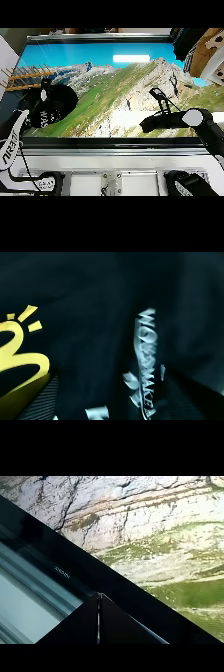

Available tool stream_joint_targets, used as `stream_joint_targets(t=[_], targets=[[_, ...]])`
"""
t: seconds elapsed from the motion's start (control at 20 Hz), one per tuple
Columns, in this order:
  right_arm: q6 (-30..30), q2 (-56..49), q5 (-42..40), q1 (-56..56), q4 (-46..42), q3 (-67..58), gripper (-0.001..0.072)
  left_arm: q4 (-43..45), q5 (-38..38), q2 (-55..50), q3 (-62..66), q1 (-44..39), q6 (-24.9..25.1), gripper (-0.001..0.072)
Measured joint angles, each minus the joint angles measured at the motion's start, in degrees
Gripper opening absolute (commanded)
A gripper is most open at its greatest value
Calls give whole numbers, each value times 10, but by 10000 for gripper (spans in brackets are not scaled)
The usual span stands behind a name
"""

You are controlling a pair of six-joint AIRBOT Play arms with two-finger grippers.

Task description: Fold the clothes and pants, and hang the long-sleeved shirts on hangers.

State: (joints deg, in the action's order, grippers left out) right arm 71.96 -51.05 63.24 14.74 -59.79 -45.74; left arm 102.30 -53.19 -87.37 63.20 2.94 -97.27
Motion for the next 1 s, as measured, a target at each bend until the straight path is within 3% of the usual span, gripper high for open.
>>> stream_joint_targets(t=[0.05, 0.15, 0.2, 0.55, 0.8, 1.0], targets=[[0, 0, 0, 0, 0, 0, 18, 2, 0, -11, 0, 2, 0, 520], [0, 0, 0, 0, 0, 0, 18, 7, -2, -24, 0, 5, -2, 37], [0, 0, 0, 0, 0, 0, 18, 8, -5, -26, 0, 5, -2, 7], [0, 0, 0, 0, 5, 0, 19, -33, -7, 86, 31, -46, -2, 7], [-16, 0, -4, -2, 59, -4, 18, -99, -1, 178, 77, -205, -2, 7], [-6, 2, -11, -49, 23, -36, 18, -116, 20, 158, 108, -351, -2, 7]])
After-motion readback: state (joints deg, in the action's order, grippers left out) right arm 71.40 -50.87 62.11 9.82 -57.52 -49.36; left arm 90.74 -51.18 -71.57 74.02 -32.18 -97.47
